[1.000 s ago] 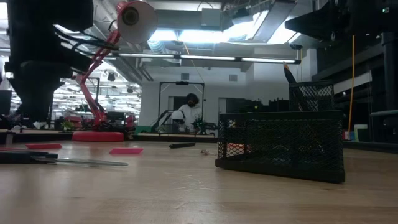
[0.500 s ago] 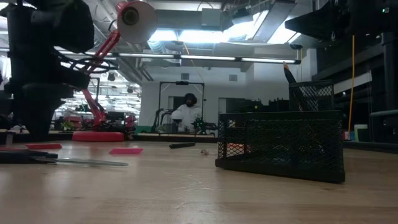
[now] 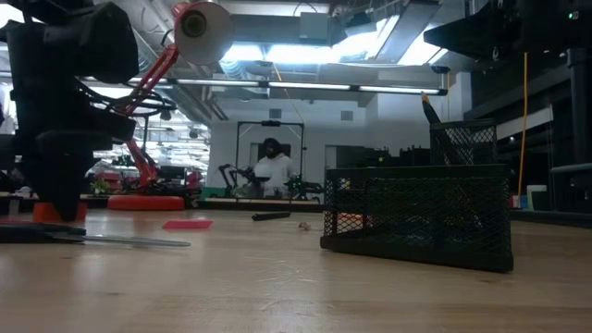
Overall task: Pick and place office supplies into organizer
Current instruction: Put the orange eraser into the desk organizer
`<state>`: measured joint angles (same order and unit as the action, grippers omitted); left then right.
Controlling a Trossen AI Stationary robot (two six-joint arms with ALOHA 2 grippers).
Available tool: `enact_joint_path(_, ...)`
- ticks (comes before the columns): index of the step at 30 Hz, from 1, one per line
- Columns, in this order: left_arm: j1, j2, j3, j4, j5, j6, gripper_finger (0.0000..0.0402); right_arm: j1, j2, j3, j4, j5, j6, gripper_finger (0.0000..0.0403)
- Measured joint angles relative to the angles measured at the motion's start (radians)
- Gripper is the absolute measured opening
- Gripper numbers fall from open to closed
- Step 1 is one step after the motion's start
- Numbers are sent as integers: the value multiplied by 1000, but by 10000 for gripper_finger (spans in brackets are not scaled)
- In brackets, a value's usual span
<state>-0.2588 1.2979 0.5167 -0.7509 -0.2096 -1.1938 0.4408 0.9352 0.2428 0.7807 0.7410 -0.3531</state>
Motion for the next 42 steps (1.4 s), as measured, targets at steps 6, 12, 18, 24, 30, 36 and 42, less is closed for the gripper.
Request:
enact_joint_path(6,0,0,-1,-1,8,2,180,0,0,0,0,0,0,12)
enact_joint_path(12,1,1,-2,-3,16,6,174,0,0,0,0,0,0,12)
enact_joint_path(18,0,2,-2,0,22,29,125,0,0,0,0,0,0,12)
enact_joint_path(24,0,2,-2,-3,16,30,65,0,0,0,0,0,0,12)
enact_joint_path(30,-1,2,-3,-2,8,57,19,0,0,0,0,0,0,12)
enact_joint_path(36,0,5,14,18,3,113,24,0,0,0,0,0,0,12)
enact_joint_path(42,0,5,67,40,-55,212,19,0,0,0,0,0,0,12)
